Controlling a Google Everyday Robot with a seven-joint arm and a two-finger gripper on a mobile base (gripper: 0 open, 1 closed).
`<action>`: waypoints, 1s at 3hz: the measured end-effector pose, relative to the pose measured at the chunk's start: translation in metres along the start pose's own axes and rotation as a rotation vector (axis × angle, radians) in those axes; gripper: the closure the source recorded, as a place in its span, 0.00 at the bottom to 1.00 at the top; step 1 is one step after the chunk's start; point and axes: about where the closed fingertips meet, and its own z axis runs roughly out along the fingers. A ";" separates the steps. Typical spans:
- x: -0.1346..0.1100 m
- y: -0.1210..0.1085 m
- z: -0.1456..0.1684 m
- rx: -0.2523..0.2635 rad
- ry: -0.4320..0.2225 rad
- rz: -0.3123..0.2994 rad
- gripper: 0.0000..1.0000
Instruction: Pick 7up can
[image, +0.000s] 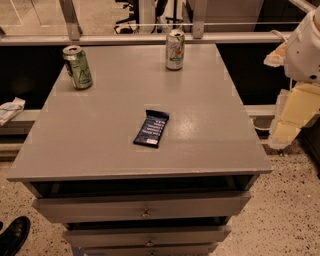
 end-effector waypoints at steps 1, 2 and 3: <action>0.000 0.000 0.000 0.000 0.000 0.000 0.00; -0.012 -0.021 0.008 0.036 -0.067 0.009 0.00; -0.030 -0.058 0.027 0.096 -0.200 0.054 0.00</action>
Offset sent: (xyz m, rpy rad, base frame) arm 0.0813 0.0196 -0.0012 0.1919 -0.1534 0.0033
